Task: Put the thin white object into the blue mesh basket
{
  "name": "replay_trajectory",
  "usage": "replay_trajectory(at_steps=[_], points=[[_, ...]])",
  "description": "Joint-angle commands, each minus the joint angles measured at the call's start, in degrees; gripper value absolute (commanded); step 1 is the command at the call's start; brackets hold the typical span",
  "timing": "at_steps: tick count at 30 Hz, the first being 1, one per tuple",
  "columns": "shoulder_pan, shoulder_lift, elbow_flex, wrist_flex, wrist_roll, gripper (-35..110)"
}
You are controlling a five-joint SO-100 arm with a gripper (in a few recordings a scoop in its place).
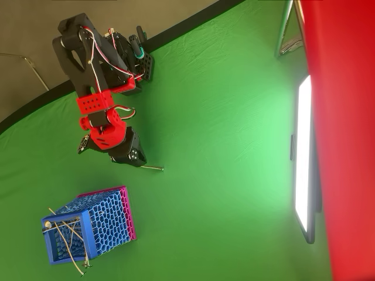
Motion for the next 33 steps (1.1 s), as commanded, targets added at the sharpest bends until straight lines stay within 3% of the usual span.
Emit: replay_trajectory(at_steps=[1,9,17,33], points=[[0.09,-5.62,-7.12,3.16,0.79,1],[0.88,-22.68,-21.01,8.44,2.20,6],[0.62,-27.25,-24.17,9.58,2.20,15],[-2.81,-36.74,-31.82,14.85,6.86,15]])
